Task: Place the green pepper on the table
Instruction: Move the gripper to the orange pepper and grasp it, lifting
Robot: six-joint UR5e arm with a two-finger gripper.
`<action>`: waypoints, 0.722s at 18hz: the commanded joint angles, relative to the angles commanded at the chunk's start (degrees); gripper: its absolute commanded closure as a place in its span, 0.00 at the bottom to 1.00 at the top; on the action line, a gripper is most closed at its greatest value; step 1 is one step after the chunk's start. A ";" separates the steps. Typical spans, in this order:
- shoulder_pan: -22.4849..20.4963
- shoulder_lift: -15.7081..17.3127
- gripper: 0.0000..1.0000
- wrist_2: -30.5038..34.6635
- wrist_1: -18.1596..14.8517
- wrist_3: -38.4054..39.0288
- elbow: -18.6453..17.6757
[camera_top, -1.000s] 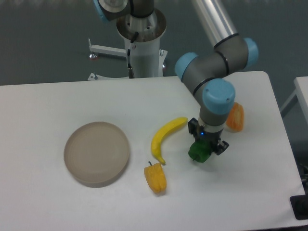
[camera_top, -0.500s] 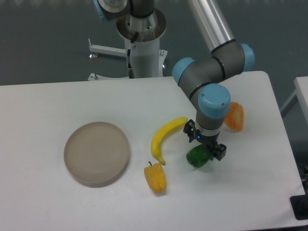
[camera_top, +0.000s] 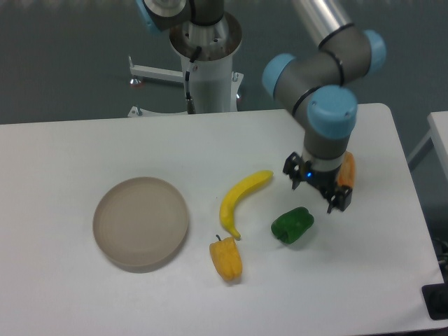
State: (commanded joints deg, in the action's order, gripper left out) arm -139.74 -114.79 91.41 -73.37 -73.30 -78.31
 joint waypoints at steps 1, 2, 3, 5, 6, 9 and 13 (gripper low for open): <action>-0.71 0.61 0.00 0.09 -1.75 -2.18 0.00; -1.32 1.58 0.00 0.17 -3.51 -5.77 -0.09; -2.11 1.93 0.00 0.26 -4.40 -9.20 -0.09; -2.82 2.11 0.00 0.26 -4.50 -11.60 -0.17; -3.08 2.37 0.00 0.26 -4.50 -11.52 -0.17; -2.91 2.20 0.00 0.00 -4.41 -11.78 -0.35; -2.65 1.59 0.00 -0.88 -4.06 -11.78 -0.09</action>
State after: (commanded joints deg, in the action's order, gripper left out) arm -142.38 -113.20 90.53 -77.43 -85.08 -78.40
